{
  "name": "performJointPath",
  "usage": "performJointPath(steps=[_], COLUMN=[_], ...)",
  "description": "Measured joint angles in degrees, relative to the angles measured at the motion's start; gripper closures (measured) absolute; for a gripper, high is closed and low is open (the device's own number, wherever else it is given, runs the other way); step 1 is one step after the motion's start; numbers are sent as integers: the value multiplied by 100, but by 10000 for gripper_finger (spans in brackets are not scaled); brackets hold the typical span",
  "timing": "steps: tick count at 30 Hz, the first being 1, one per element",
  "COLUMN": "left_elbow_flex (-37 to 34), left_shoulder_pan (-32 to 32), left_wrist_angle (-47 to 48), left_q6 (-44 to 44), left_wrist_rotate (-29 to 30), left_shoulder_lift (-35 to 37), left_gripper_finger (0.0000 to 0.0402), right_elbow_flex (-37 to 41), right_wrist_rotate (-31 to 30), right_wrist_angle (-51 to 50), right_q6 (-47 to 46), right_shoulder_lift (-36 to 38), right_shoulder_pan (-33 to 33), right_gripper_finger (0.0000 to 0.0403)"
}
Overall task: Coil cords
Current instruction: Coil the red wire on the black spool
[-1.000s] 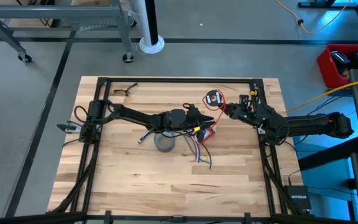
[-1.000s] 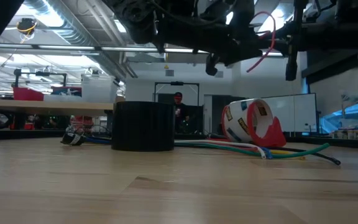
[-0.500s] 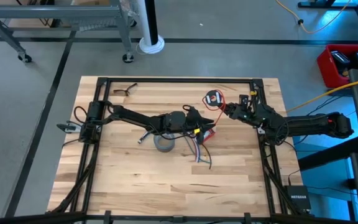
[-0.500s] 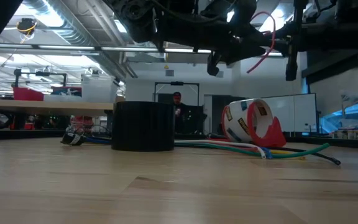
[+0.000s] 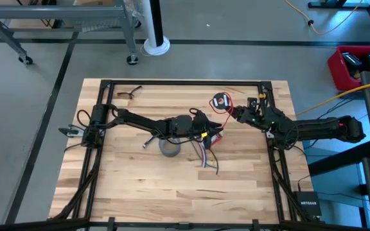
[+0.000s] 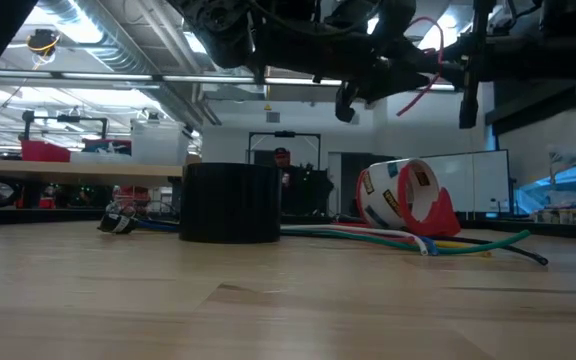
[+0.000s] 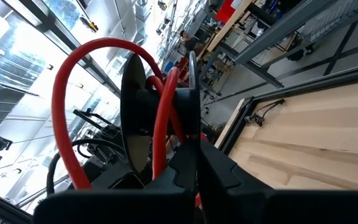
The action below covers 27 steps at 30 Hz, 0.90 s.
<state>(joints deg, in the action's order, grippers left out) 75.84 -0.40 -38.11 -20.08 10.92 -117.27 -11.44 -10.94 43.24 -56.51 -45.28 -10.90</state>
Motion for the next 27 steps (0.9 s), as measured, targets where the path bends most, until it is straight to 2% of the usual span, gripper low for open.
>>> performJointPath(steps=[12,18,21,27], left_elbow_flex=[476,484,484,484], left_shoulder_pan=[13,13,-6,-88], left_wrist_angle=[27,10,87,270], left_q6=[70,58,56,38], left_wrist_rotate=[3,176,201,219], left_shoulder_lift=[-444,-446,-446,-446], left_gripper_finger=[306,309,329,395], right_elbow_flex=[4,9,9,9], right_wrist_rotate=[2,4,4,2], right_wrist_angle=[25,32,24,28], right_q6=[0,2,2,28], right_shoulder_lift=[2,2,2,2], right_shoulder_pan=[0,0,0,-1], right_gripper_finger=[400,400,400,400])
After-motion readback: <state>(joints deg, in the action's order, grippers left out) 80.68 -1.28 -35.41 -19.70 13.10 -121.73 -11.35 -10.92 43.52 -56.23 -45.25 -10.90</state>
